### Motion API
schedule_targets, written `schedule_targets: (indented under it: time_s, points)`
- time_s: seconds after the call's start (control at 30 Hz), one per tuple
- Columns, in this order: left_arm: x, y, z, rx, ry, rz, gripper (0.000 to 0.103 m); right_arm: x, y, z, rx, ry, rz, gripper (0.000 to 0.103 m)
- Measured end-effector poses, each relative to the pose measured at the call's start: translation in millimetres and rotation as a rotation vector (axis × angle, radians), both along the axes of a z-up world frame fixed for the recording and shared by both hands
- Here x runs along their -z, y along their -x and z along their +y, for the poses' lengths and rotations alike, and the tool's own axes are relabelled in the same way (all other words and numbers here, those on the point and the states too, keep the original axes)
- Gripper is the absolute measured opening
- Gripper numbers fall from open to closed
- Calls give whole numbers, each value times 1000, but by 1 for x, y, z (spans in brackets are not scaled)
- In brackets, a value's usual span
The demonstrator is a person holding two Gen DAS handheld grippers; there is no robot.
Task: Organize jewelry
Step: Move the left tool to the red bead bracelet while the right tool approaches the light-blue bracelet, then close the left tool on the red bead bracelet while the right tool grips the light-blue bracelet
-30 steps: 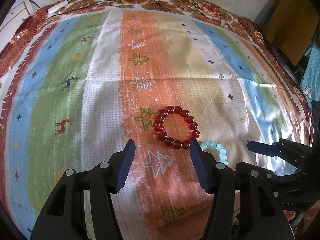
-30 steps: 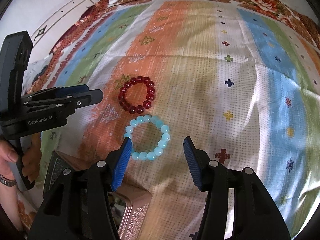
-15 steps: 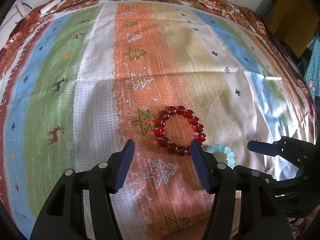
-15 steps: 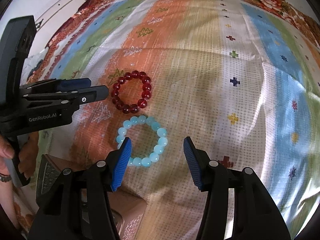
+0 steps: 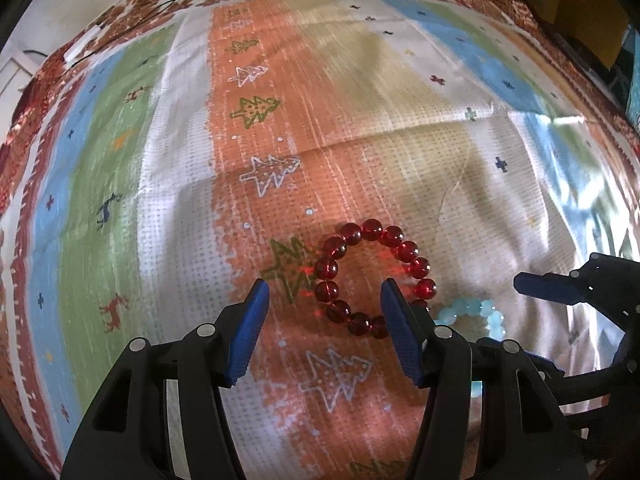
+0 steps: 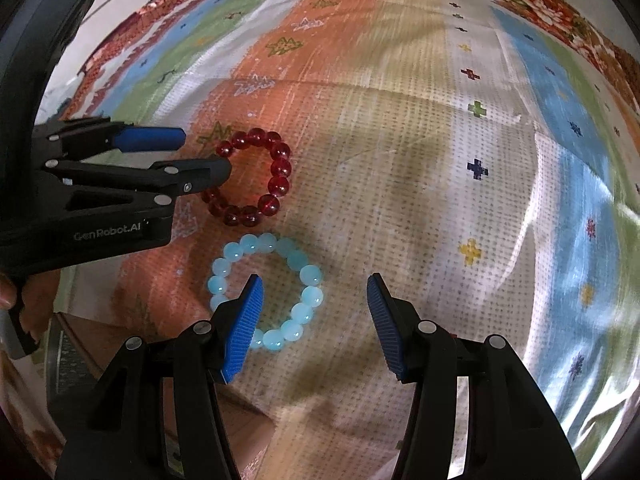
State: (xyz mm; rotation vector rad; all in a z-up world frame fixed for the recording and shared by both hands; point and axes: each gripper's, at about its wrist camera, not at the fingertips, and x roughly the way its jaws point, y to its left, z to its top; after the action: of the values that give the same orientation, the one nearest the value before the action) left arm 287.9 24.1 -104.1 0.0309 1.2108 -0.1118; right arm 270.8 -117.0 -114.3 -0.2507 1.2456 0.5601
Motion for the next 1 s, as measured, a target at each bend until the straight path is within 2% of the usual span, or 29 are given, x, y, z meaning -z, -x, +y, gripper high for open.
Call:
schedule_targets:
  time_s: [0.2, 0.43, 0.47, 0.53, 0.6, 0.77, 1.0]
  points:
    - [9, -7, -1, 15, -25, 24, 53, 6, -4, 5, -9, 32, -16, 54]
    - [14, -12, 0, 29, -59, 32, 35, 9, -6, 9, -33, 52, -38, 53]
    - [15, -12, 0, 35, -65, 28, 31, 10, -6, 9, -34, 57, -42, 50]
    - [16, -10, 0, 47, -70, 27, 25, 9, -7, 9, -30, 65, -54, 37]
    - [16, -10, 1, 48, -69, 27, 15, 9, -9, 7, -24, 53, -45, 19]
    - [13, -7, 5, 42, -63, 23, 13, 8, -7, 5, -33, 50, -61, 12]
    - [-8, 9, 9, 20, -59, -33, 13, -12, -1, 4, -27, 25, -128, 12]
